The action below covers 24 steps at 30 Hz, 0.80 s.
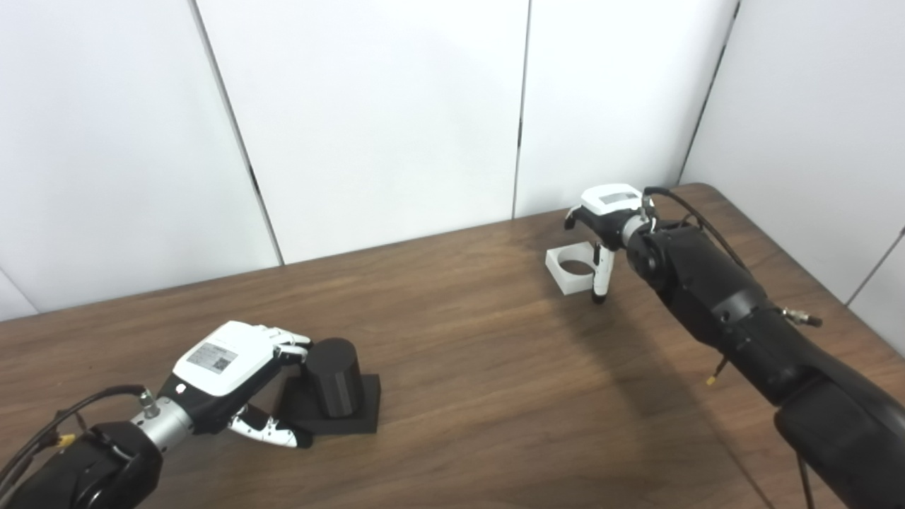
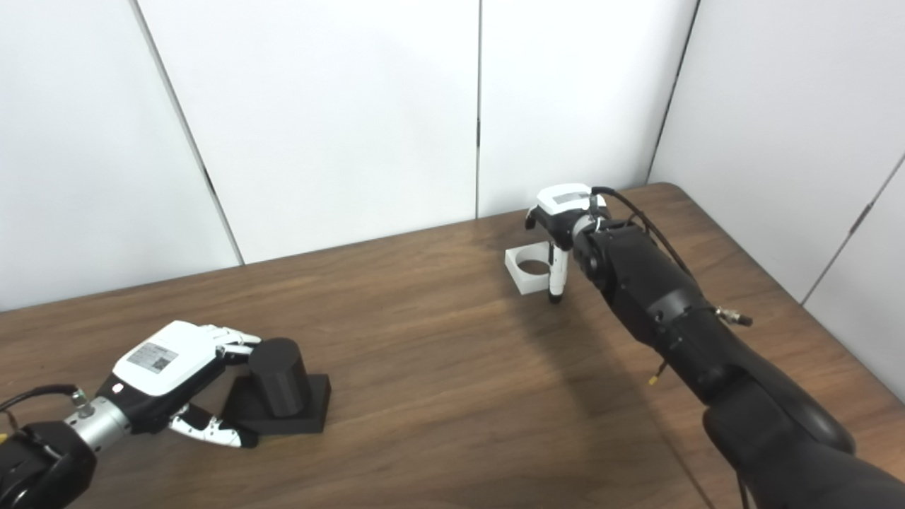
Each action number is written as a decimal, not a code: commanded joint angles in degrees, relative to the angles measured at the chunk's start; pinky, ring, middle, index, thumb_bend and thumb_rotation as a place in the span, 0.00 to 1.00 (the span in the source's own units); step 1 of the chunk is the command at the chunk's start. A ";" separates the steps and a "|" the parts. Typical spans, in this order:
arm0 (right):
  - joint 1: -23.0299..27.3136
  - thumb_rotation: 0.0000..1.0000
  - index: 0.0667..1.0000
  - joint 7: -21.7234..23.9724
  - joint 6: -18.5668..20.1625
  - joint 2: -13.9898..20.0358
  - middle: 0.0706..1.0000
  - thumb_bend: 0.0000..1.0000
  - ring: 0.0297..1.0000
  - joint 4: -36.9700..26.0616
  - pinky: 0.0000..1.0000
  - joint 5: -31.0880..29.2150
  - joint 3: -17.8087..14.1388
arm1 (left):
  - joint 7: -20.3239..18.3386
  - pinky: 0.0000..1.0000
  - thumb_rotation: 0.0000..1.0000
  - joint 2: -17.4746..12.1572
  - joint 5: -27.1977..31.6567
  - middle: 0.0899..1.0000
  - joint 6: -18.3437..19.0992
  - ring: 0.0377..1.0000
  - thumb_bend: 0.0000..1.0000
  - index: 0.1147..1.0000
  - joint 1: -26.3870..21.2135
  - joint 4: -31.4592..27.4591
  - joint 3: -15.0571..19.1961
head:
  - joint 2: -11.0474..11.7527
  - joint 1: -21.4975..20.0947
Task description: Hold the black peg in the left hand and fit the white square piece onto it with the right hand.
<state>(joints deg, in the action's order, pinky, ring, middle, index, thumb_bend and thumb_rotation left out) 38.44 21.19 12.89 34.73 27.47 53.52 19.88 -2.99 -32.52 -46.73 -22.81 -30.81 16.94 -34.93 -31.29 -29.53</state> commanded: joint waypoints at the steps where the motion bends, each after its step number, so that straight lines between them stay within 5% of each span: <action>1: 1.80 0.12 0.76 -1.02 -1.36 0.48 0.89 0.85 0.90 1.27 0.86 -0.93 0.61 | -5.14 0.75 0.07 -1.87 -3.39 0.79 -0.21 0.78 0.52 0.42 2.96 0.70 -1.98 | -0.22 0.19; 13: 2.60 0.14 0.61 2.25 -0.08 0.33 0.87 0.83 0.91 1.96 0.91 -3.92 1.80 | -8.24 0.75 0.07 -1.97 -2.61 0.79 1.25 0.79 0.52 0.42 3.45 -1.70 -1.22 | -1.33 1.03; 15: 3.02 0.14 0.49 2.94 0.72 0.29 0.86 0.59 0.92 2.01 0.94 -4.23 1.75 | -8.74 0.76 0.07 -1.99 -2.59 0.79 1.62 0.80 0.52 0.43 3.52 -2.03 -1.10 | -1.45 1.07; 16: 3.27 0.14 0.47 3.49 1.09 0.34 0.86 0.55 0.92 1.89 0.94 -4.26 1.83 | -8.70 0.76 0.07 -1.89 -2.50 0.79 1.64 0.80 0.52 0.43 3.59 -1.88 -0.97 | -1.60 1.14; 24: 3.54 0.14 0.45 4.01 2.28 0.45 0.81 0.52 0.92 1.23 0.95 -4.29 2.38 | -8.63 0.76 0.07 -2.02 -2.83 0.80 0.90 0.80 0.52 0.42 3.49 -1.28 -0.90 | -2.33 1.26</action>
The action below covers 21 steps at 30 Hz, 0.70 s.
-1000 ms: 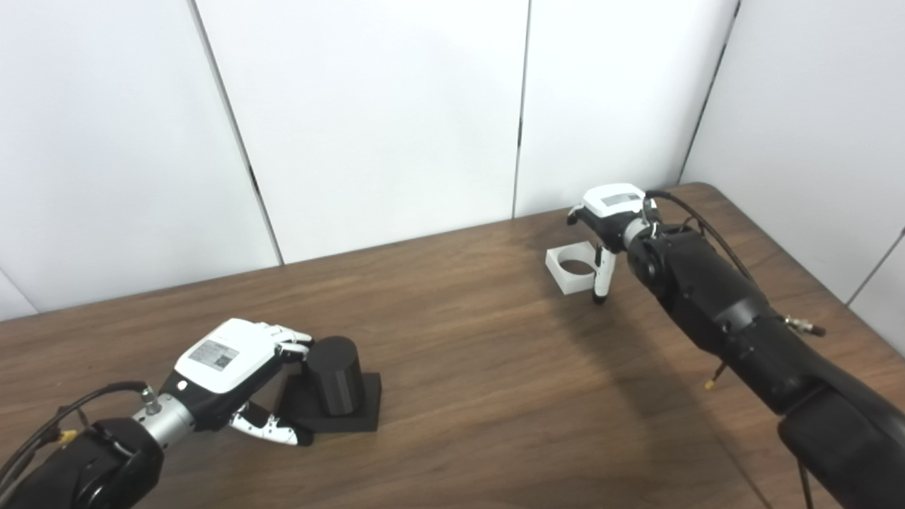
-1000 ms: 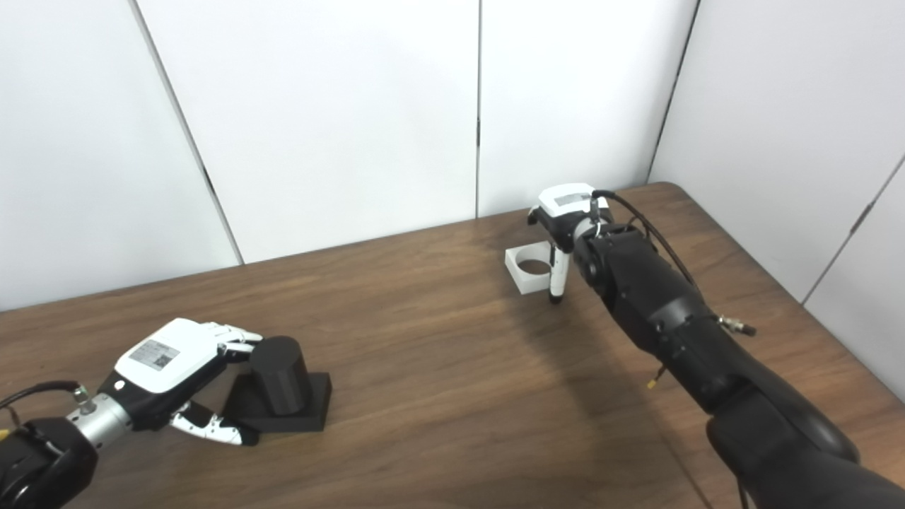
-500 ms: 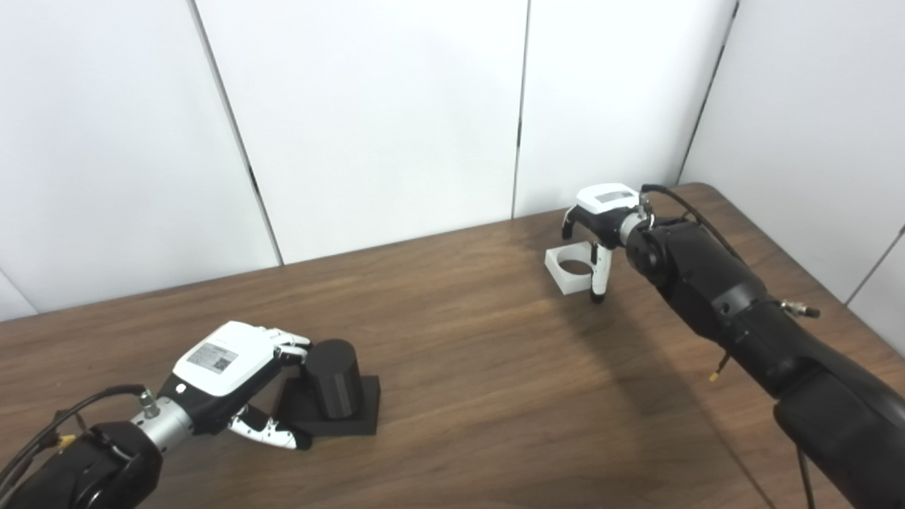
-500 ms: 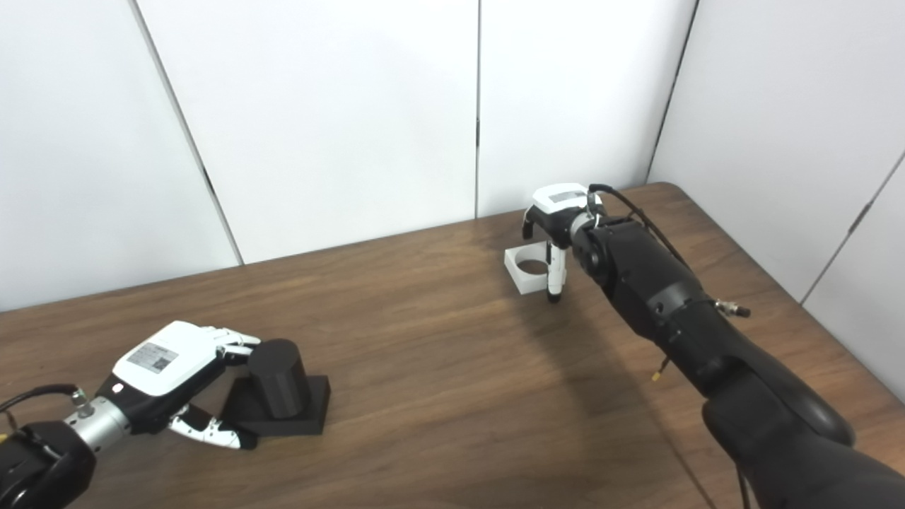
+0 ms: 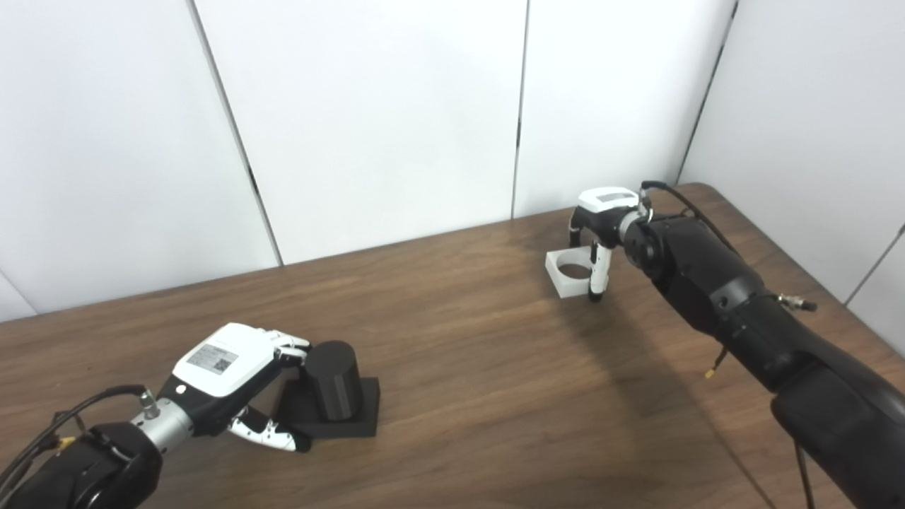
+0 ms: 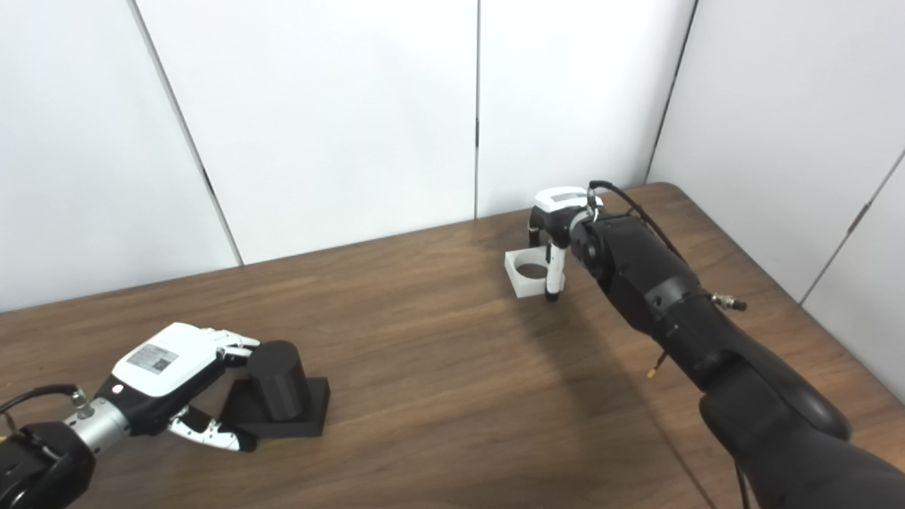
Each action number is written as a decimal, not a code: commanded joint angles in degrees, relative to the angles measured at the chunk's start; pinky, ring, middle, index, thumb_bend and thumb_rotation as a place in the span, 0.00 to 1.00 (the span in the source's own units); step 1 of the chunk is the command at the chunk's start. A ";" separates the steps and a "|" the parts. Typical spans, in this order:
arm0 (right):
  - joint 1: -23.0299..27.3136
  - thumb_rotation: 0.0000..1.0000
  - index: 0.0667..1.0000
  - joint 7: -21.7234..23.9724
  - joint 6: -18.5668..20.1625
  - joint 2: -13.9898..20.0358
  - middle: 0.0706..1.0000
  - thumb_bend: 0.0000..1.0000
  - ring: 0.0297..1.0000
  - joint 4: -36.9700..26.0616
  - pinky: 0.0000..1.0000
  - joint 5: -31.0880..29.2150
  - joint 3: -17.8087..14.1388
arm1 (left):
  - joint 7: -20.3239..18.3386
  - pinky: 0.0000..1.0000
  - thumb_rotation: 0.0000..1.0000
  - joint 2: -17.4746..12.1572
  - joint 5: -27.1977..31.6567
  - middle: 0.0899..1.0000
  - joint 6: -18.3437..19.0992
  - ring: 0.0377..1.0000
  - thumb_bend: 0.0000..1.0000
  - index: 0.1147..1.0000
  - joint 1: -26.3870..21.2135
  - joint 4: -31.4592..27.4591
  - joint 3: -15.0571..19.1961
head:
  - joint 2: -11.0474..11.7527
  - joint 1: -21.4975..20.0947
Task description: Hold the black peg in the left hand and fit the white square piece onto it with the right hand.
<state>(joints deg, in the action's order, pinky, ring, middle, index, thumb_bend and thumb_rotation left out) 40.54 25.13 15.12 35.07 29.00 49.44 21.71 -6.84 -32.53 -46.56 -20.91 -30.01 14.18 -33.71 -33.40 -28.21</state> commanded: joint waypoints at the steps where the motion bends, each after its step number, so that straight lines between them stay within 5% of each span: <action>1: 1.38 0.14 0.45 0.00 0.02 0.08 0.81 0.52 0.92 -0.26 0.95 -0.48 0.45 | -4.53 0.76 0.07 -2.03 -2.98 0.80 -1.23 0.80 0.52 0.42 2.63 1.68 -2.11 | -0.22 -0.06; 10: 0.47 0.13 0.44 0.75 -2.78 1.26 0.82 0.52 0.92 -1.83 0.95 -4.01 -0.23 | -4.64 0.75 0.07 -2.04 -3.00 0.80 -0.99 0.80 0.52 0.43 2.45 1.73 -1.93 | -0.89 0.16; 21: -1.55 0.13 0.44 -6.98 -7.19 1.74 0.83 0.52 0.96 -5.80 0.98 -7.64 -3.80 | -4.43 0.74 0.07 -1.67 -1.47 0.80 -0.99 0.80 0.52 0.43 2.40 1.28 -0.86 | -2.64 4.47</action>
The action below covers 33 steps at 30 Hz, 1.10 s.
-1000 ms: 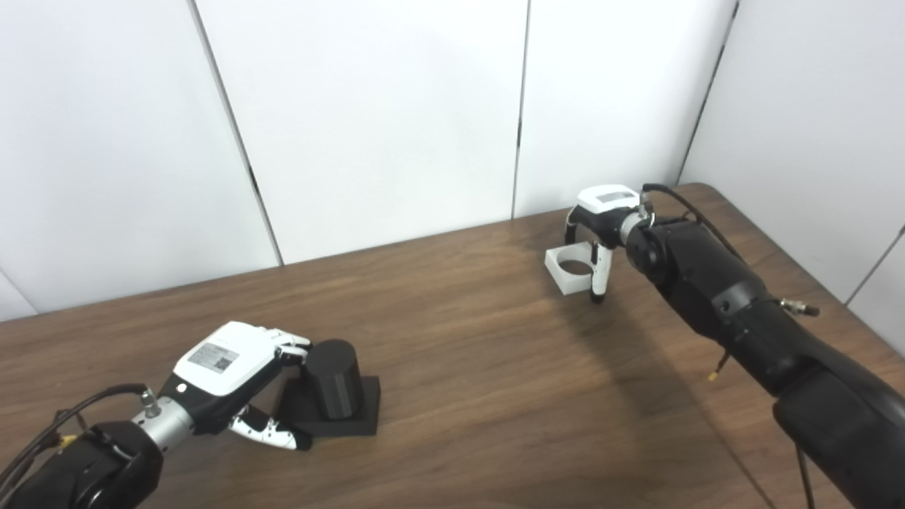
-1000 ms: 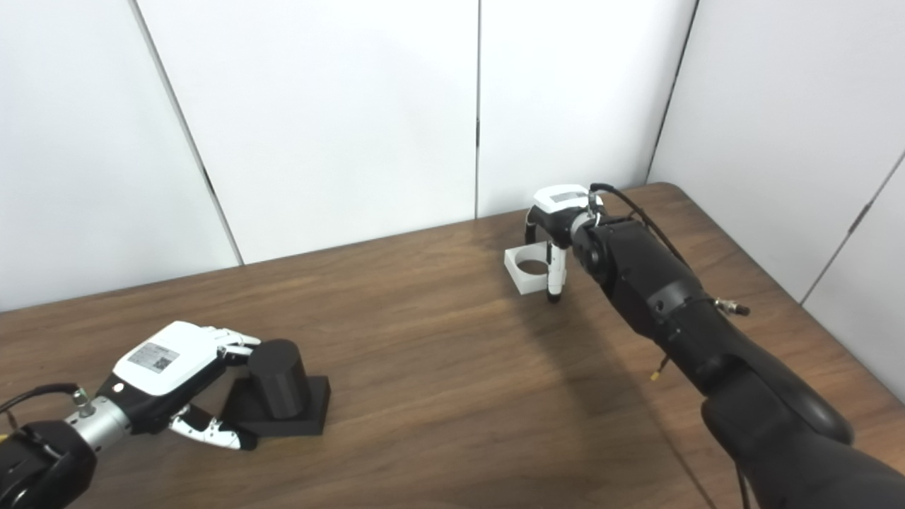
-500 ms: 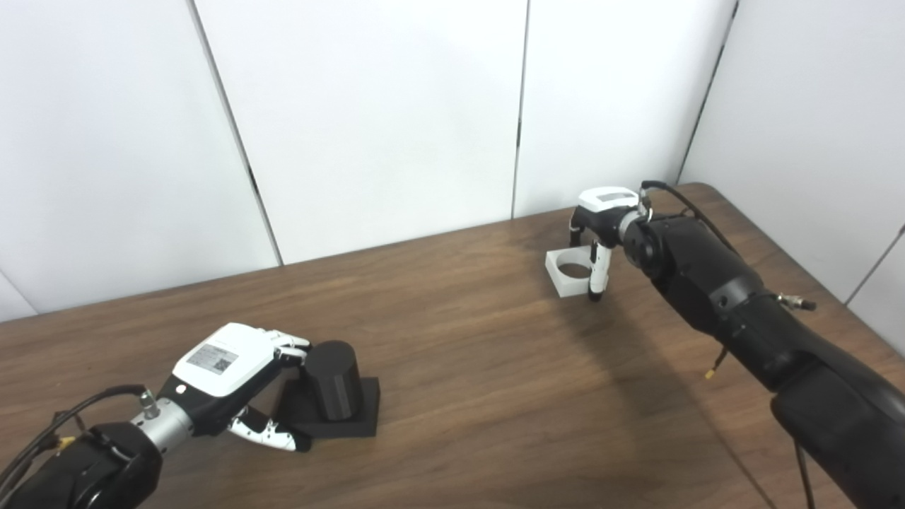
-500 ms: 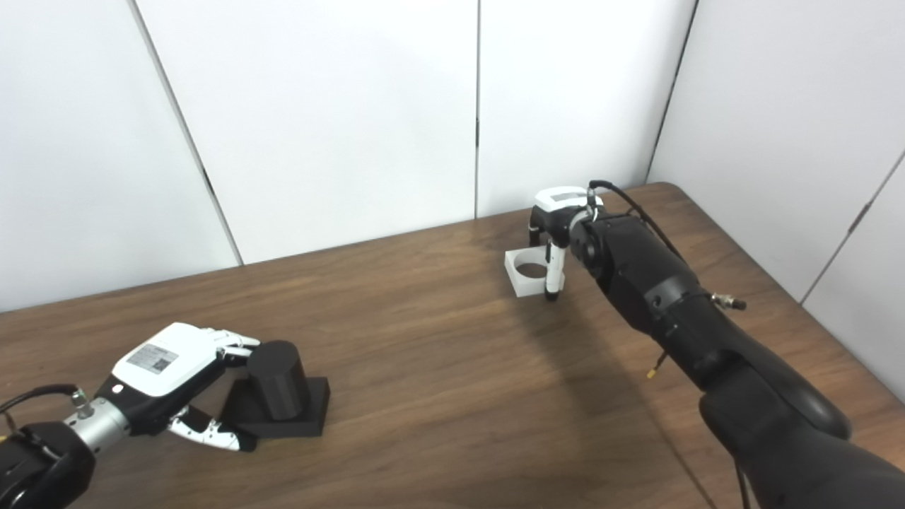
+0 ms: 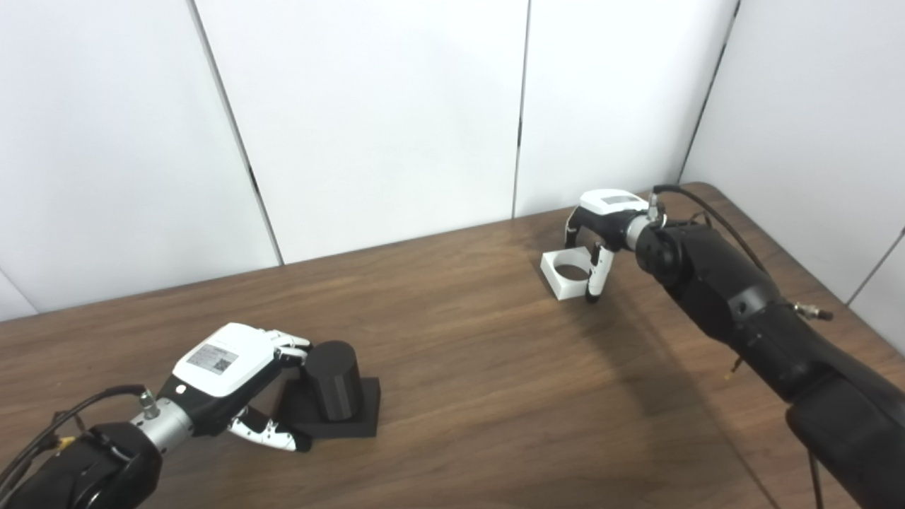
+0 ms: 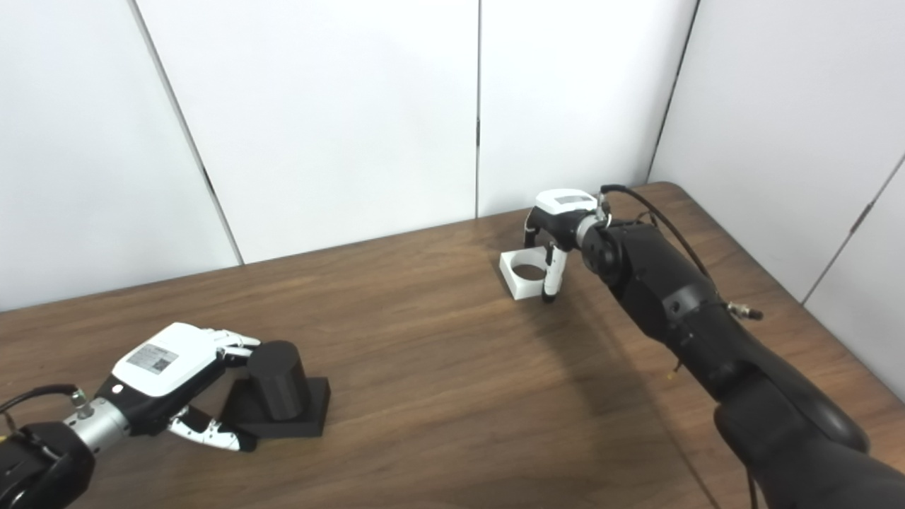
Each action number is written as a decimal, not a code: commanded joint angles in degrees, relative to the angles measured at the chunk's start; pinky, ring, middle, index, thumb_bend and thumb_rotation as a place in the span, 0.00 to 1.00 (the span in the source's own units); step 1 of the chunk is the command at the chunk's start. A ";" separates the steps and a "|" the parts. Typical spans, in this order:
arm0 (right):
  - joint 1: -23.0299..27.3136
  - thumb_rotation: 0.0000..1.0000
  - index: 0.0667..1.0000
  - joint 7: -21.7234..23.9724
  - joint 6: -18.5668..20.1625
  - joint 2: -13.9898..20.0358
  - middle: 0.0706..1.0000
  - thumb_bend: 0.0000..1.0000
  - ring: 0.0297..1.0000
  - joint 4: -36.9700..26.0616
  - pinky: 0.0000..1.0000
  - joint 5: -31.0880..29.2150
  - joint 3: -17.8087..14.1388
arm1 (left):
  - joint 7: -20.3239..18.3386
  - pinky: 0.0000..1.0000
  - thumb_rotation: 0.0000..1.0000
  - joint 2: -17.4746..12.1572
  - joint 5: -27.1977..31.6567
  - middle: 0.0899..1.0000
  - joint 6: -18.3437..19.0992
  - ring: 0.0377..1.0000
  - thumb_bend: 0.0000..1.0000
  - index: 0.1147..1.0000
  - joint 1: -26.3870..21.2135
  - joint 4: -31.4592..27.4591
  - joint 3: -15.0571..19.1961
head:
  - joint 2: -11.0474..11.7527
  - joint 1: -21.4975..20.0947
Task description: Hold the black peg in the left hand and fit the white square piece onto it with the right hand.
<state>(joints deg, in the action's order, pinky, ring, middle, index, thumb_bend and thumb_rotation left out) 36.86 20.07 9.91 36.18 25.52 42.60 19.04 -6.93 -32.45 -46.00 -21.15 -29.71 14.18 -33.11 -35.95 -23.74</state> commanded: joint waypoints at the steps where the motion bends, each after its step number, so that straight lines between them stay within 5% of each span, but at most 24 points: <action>1: 1.87 0.13 0.44 -2.18 -2.51 0.71 0.82 0.52 0.96 -3.11 0.98 -1.61 -1.66 | -4.47 0.75 0.07 -1.62 -1.76 0.80 -0.59 0.80 0.52 0.43 2.12 1.18 -1.25 | -0.53 1.73; 5: 1.12 0.12 0.44 -0.98 -3.53 0.75 0.82 0.52 0.94 -5.17 0.93 -6.18 -3.99 | -5.17 0.76 0.07 -0.97 -1.72 0.80 0.57 0.82 0.52 0.43 2.31 0.52 -0.77 | -1.42 5.93; 16: 0.92 0.13 0.44 1.76 -6.28 1.74 0.81 0.52 0.93 -13.71 0.90 -7.57 -3.58 | -5.75 0.77 0.07 0.84 -2.96 0.81 2.10 0.83 0.52 0.43 1.92 0.19 -1.30 | -3.57 14.26; 33: 1.65 0.13 0.44 9.22 -6.71 0.03 0.82 0.52 0.93 -28.22 0.87 -11.15 -3.77 | -6.02 0.77 0.08 3.11 -3.86 0.81 3.85 0.83 0.52 0.43 1.34 -0.02 -1.50 | -4.85 20.75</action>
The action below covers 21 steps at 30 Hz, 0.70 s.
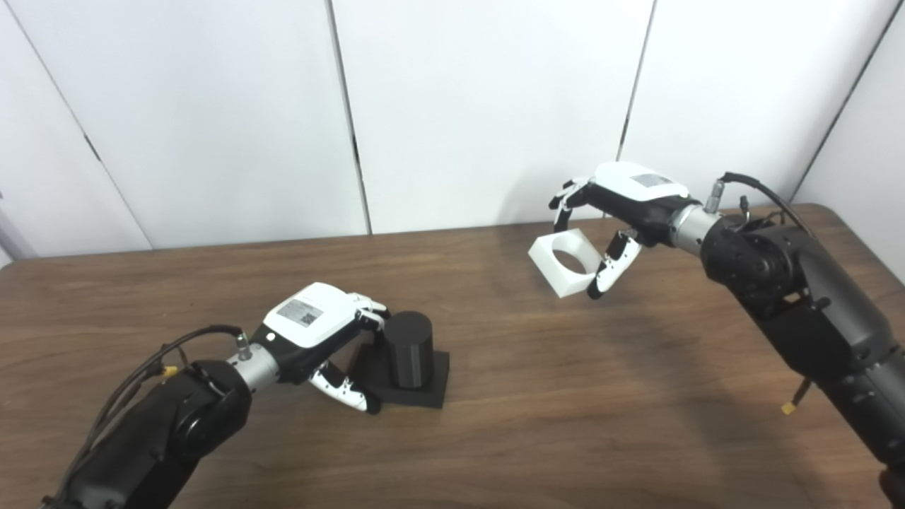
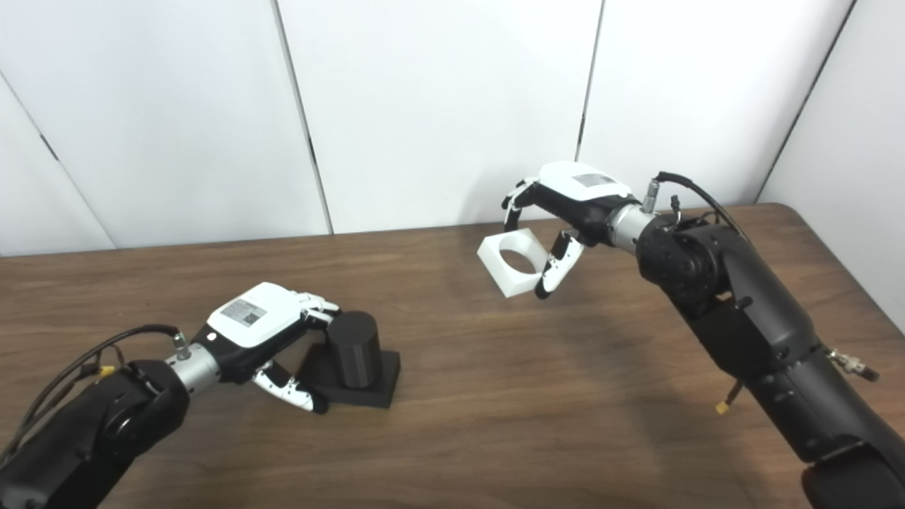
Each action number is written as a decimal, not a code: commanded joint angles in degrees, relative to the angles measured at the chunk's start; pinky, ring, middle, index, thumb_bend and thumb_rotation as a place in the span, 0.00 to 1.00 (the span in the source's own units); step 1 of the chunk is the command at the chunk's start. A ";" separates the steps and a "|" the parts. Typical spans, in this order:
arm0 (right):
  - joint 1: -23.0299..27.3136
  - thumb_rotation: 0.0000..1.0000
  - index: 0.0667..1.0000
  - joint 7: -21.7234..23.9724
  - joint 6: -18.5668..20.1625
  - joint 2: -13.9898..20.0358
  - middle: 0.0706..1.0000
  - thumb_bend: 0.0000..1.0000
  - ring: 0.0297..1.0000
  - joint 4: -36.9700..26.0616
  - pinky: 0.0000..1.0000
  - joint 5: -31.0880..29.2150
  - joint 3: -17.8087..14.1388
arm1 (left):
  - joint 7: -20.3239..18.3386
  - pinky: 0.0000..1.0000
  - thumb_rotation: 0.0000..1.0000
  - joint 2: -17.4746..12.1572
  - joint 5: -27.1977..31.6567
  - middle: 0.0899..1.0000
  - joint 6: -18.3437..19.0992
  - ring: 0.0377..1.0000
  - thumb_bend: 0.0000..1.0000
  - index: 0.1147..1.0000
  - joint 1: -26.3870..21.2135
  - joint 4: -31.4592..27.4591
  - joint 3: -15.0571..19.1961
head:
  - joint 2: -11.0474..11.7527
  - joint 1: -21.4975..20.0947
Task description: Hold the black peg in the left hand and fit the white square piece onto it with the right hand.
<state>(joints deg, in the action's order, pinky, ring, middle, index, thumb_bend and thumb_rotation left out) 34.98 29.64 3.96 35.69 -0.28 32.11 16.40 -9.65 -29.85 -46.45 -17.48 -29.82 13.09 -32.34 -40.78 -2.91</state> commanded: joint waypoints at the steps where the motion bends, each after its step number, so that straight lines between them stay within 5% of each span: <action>1: 3.68 0.13 0.44 -0.03 -0.84 0.34 0.82 0.52 0.93 -2.95 0.87 -0.69 -1.13 | -3.24 0.77 0.08 0.65 -3.50 0.81 0.32 0.83 0.52 0.43 1.42 1.08 -2.30 | -0.15 0.61; 21: 6.48 0.13 0.44 1.96 -2.52 -5.27 0.82 0.52 0.93 -6.11 0.83 -0.40 1.72 | -3.22 0.78 0.08 3.35 -4.23 0.81 1.78 0.85 0.52 0.43 0.54 1.75 -2.63 | -0.55 5.13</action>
<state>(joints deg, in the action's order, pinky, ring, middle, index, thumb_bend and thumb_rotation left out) 37.40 32.22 3.52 30.21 -4.56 31.98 18.77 -10.18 -27.69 -47.63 -15.88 -30.43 13.25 -32.49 -41.31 2.20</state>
